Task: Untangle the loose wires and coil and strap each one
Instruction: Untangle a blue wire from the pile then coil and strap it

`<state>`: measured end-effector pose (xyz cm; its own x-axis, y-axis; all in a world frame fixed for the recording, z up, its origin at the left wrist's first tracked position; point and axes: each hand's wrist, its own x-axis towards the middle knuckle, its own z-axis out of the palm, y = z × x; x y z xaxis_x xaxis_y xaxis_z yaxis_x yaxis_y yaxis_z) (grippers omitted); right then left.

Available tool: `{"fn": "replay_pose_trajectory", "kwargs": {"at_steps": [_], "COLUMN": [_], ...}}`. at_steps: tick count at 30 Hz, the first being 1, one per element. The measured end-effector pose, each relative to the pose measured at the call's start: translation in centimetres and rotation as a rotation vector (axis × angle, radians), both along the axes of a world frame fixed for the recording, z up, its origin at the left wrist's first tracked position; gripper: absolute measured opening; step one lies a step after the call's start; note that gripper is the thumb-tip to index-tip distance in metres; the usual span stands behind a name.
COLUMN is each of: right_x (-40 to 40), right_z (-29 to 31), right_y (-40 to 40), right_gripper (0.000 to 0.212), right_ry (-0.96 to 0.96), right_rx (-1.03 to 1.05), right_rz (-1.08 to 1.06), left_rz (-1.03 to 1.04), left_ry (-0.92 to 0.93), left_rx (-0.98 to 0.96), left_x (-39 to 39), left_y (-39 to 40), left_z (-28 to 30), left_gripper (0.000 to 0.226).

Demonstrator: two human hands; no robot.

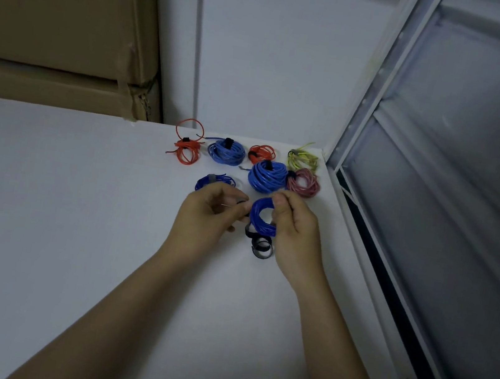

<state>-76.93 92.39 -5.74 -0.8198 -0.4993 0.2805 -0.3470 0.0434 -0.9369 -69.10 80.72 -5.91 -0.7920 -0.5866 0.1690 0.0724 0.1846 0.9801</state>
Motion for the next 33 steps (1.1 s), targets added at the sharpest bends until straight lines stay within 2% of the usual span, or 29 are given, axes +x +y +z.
{"fn": "replay_pose_trajectory", "kwargs": {"at_steps": [4, 8, 12, 15, 18, 22, 26, 33], "right_x": [0.5, 0.7, 0.6, 0.5, 0.2, 0.3, 0.7, 0.6], "right_z": [-0.3, -0.7, -0.8, -1.1, -1.2, -1.1, -1.0, 0.7], "right_y": [-0.6, 0.1, 0.4, 0.4, 0.5, 0.4, 0.2, 0.0], "right_gripper": [0.025, 0.021, 0.021, 0.022, 0.021, 0.018, 0.018, 0.027], "right_ry": [-0.020, 0.079, 0.103, 0.132, 0.179, 0.050, -0.028, -0.298], "right_rx": [0.003, 0.043, 0.109, 0.153, 0.134, 0.103, 0.162, 0.155], "right_rz": [0.074, 0.094, 0.151, 0.138, 0.116, 0.095, 0.089, 0.056], "left_rz": [-0.023, -0.069, -0.056, -0.041, -0.054, -0.064, -0.037, -0.143], "left_ry": [0.043, 0.045, 0.040, 0.022, 0.016, -0.003, -0.003, -0.075], "left_rx": [0.154, 0.256, 0.210, 0.143, 0.135, 0.073, 0.033, -0.044], "left_x": [0.0, 0.2, 0.6, 0.6, 0.5, 0.5, 0.7, 1.1], "left_y": [0.1, -0.1, -0.5, -0.7, -0.7, -0.9, -1.2, -2.2], "left_z": [-0.3, -0.6, -0.3, -0.3, -0.3, -0.4, -0.6, -0.2], "left_gripper": [0.010, 0.008, 0.011, 0.003, 0.006, 0.012, 0.003, 0.020]}}
